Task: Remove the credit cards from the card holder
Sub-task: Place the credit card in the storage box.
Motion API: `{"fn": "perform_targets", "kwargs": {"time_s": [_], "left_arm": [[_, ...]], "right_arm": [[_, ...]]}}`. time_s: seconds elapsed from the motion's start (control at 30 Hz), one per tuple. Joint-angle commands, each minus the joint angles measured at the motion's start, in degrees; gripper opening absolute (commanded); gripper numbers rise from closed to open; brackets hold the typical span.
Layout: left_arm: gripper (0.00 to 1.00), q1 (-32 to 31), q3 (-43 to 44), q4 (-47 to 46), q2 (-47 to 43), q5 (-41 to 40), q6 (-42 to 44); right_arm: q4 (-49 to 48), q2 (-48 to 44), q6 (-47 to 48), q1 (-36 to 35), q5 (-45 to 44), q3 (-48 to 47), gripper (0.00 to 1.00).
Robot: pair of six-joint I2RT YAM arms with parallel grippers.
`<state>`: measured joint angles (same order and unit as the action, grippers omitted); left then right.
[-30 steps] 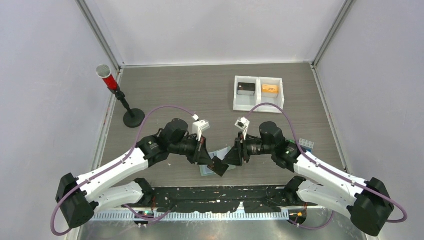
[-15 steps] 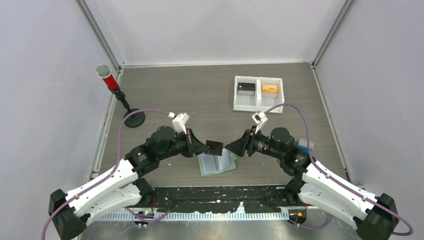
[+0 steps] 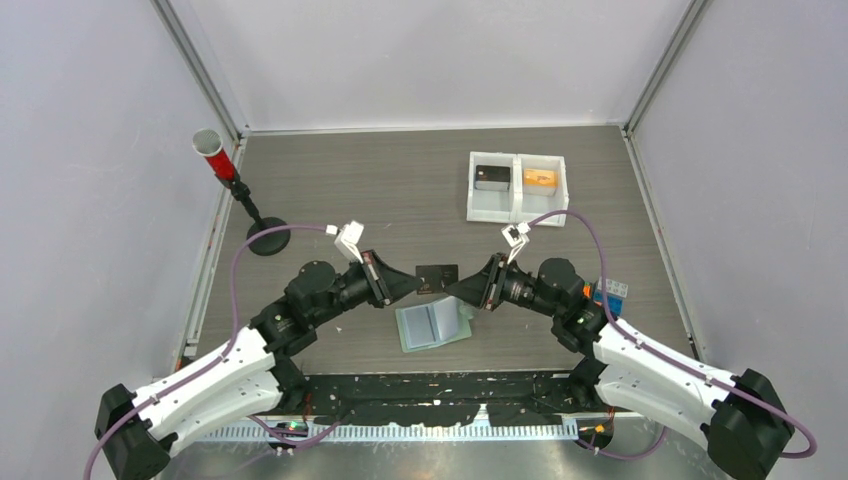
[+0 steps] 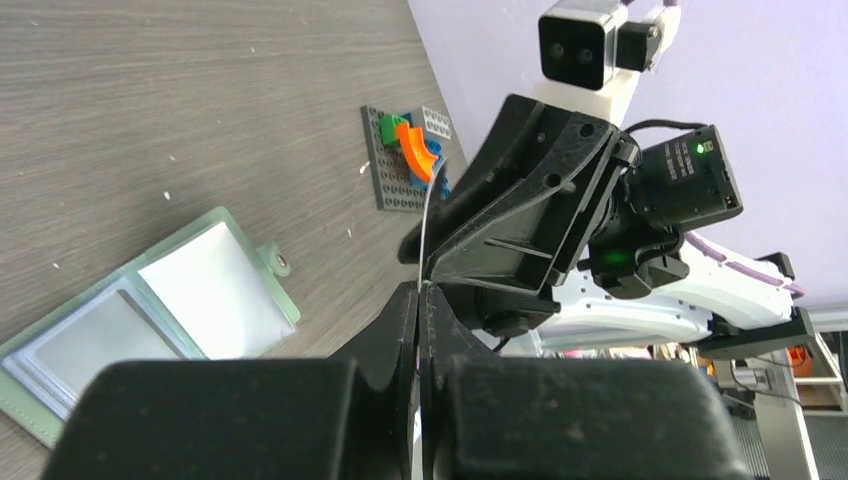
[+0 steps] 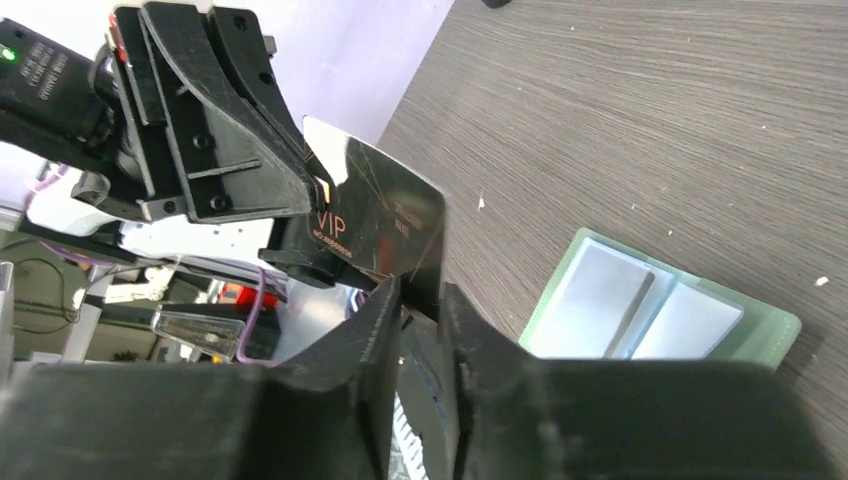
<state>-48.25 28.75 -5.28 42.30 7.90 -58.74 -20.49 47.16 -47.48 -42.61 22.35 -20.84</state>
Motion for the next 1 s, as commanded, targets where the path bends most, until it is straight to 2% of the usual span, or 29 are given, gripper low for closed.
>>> {"fn": "perform_targets", "kwargs": {"time_s": [0.0,0.03,0.07,0.13,0.23,0.3,0.37,0.4,0.77,0.97], "left_arm": [[0.00,0.00,-1.15,-3.76,-2.22,-2.43,-0.75],[0.00,0.00,-1.23,-2.94,-2.63,-2.86,-0.38],[0.02,0.00,-1.12,-1.88,-3.02,-3.35,0.18],[0.15,0.00,-0.90,0.84,-3.89,-4.41,1.33],[0.46,0.00,-0.17,6.94,-5.39,-6.25,4.02],[0.61,0.00,0.87,11.92,-6.50,-7.36,6.60],[0.88,0.00,1.98,16.39,-7.59,-7.46,9.06],[0.98,0.00,2.51,18.59,-8.14,-8.76,10.53],[0.99,0.00,10.14,43.22,-15.22,-16.25,26.22],[0.99,0.00,12.02,49.76,-17.02,-17.09,31.78]], "right_arm": [[-6.44,-1.08,-1.82,0.16,-0.15,0.56,0.18],[-6.47,-1.62,-1.69,0.25,-0.69,0.59,0.09],[-6.46,-1.93,-1.62,0.25,-0.97,0.77,0.07],[-5.99,-2.60,-1.42,0.37,-1.63,0.68,0.05],[-3.53,-2.56,0.46,1.44,-2.15,-0.84,0.05],[-0.91,-2.00,1.89,2.80,-1.57,-2.62,0.05],[1.25,-1.43,3.17,4.84,-0.54,-4.17,0.05],[1.91,-0.94,4.24,5.49,-0.28,-5.32,0.05],[15.91,12.78,15.81,18.17,4.54,-21.24,0.05],[21.33,25.31,20.72,25.79,4.37,-30.80,0.05]]}}
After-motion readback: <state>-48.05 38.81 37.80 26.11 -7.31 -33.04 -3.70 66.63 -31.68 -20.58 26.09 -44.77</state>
